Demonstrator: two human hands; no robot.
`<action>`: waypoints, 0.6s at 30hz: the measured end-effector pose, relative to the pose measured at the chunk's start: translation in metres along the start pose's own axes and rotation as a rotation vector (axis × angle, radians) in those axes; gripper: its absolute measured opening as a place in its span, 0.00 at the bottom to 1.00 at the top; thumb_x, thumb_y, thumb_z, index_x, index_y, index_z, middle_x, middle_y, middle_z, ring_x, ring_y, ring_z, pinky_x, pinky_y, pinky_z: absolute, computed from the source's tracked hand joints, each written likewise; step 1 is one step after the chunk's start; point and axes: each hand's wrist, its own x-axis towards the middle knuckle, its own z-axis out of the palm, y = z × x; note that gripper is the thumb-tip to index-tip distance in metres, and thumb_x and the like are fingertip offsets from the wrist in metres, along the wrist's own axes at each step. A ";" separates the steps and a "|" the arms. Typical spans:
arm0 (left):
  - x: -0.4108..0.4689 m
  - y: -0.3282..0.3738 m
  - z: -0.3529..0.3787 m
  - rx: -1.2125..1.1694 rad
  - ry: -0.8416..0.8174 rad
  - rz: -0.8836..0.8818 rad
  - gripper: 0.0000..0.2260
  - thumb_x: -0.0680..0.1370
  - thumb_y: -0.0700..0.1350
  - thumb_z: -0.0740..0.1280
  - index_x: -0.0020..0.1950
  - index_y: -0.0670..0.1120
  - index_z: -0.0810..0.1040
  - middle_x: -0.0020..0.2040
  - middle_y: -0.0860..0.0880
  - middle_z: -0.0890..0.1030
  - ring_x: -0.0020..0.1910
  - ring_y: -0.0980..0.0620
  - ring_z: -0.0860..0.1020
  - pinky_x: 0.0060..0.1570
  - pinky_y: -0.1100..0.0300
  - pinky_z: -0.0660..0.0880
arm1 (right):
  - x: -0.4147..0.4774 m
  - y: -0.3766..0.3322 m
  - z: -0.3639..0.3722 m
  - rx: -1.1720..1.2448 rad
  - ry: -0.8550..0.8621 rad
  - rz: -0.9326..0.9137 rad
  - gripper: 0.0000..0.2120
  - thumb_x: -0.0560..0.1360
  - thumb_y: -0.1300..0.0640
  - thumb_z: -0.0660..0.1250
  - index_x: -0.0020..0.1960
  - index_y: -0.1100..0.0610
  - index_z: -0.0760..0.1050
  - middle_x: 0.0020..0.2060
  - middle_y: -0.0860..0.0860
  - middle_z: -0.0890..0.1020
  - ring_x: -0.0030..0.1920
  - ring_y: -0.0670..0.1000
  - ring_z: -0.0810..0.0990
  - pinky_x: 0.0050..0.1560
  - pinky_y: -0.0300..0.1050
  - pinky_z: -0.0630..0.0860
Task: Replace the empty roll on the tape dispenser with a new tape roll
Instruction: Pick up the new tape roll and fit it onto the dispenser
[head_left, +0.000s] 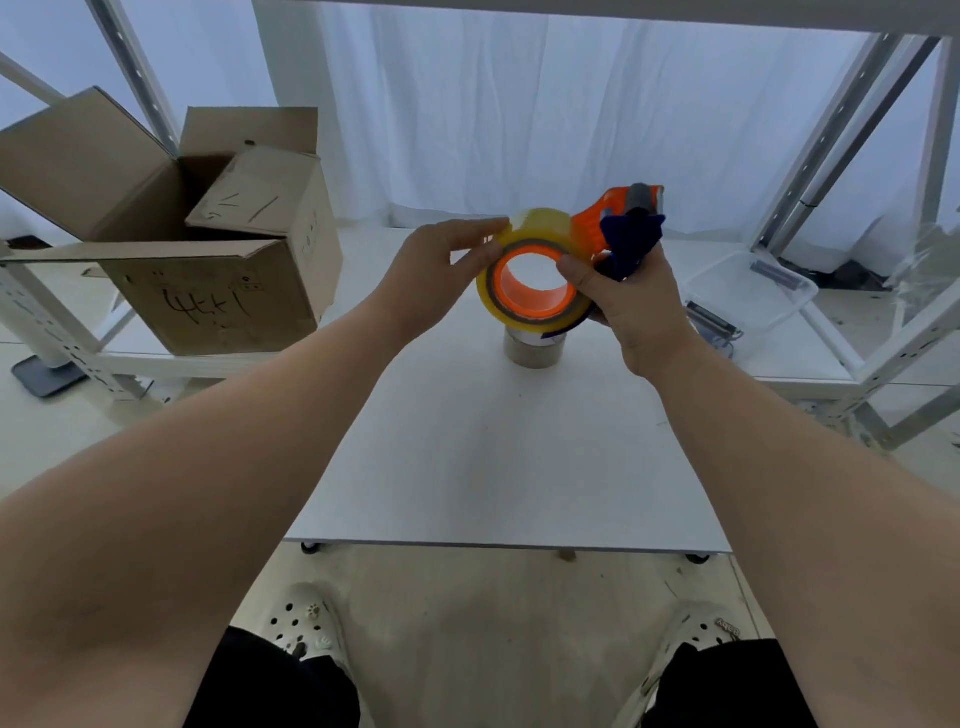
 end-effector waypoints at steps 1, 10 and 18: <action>0.000 0.002 0.002 0.065 0.009 0.031 0.16 0.79 0.47 0.62 0.67 0.49 0.74 0.65 0.51 0.77 0.62 0.59 0.72 0.59 0.75 0.65 | -0.001 0.001 0.001 -0.014 0.013 -0.003 0.35 0.63 0.53 0.78 0.65 0.53 0.68 0.59 0.55 0.79 0.58 0.56 0.79 0.54 0.56 0.80; 0.001 0.005 0.003 0.311 0.001 0.194 0.18 0.79 0.47 0.62 0.69 0.47 0.72 0.69 0.49 0.73 0.68 0.50 0.71 0.67 0.60 0.65 | -0.001 -0.003 0.006 -0.146 0.049 -0.088 0.29 0.65 0.57 0.78 0.61 0.53 0.66 0.56 0.51 0.77 0.56 0.52 0.78 0.57 0.50 0.79; -0.002 0.007 0.000 0.337 -0.116 0.208 0.18 0.79 0.49 0.62 0.69 0.52 0.70 0.71 0.51 0.71 0.70 0.49 0.69 0.68 0.55 0.65 | -0.004 -0.009 0.010 -0.257 -0.014 -0.112 0.33 0.66 0.55 0.77 0.66 0.56 0.65 0.55 0.48 0.75 0.55 0.50 0.76 0.53 0.41 0.78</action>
